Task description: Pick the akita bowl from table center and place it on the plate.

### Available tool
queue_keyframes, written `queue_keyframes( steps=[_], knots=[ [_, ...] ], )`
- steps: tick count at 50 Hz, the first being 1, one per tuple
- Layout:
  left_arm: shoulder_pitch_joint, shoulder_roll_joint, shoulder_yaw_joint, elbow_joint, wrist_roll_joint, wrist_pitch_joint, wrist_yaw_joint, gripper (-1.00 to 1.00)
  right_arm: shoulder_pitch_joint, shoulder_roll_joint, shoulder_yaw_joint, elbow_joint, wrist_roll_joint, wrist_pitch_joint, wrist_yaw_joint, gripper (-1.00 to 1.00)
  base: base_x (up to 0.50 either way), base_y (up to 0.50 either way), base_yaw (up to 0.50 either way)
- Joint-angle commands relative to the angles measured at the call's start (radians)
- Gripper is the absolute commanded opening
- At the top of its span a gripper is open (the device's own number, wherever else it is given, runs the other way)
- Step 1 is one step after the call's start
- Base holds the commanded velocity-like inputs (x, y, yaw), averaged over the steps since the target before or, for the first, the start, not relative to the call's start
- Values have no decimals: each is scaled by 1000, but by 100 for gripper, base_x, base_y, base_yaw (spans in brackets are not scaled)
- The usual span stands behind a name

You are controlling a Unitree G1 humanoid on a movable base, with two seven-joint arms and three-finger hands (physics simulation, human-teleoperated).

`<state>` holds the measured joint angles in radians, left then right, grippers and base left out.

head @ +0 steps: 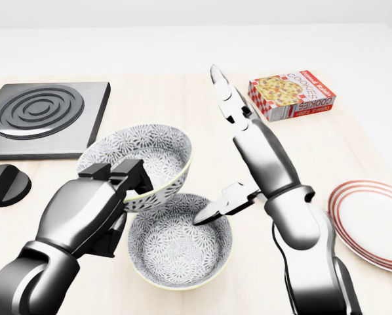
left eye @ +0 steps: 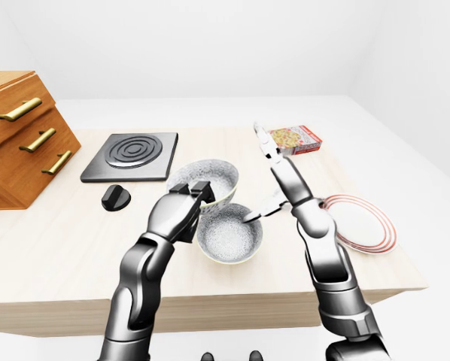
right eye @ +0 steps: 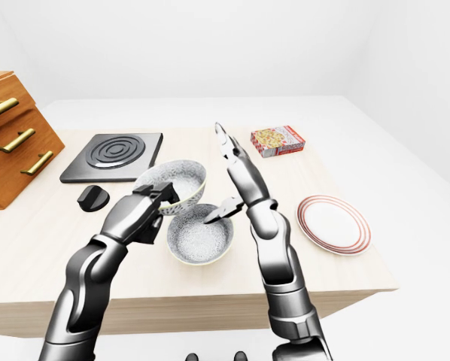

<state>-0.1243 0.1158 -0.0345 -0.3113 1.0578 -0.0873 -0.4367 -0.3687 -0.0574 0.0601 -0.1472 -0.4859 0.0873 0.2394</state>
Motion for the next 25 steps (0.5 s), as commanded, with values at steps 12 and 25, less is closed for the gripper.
queue_keyframes(
  steps=[12, 25],
  knots=[
    [9, -47, -34, -180, 57, 0, -127, -100, -92, 57, 51, 83, -360, 0, 213, 100, 0, 0, 0],
    [-11, -46, -29, -204, 46, 0, -155, -100, -75, 52, 39, 114, -400, 0, 209, 100, 0, 0, 0]
  ],
)
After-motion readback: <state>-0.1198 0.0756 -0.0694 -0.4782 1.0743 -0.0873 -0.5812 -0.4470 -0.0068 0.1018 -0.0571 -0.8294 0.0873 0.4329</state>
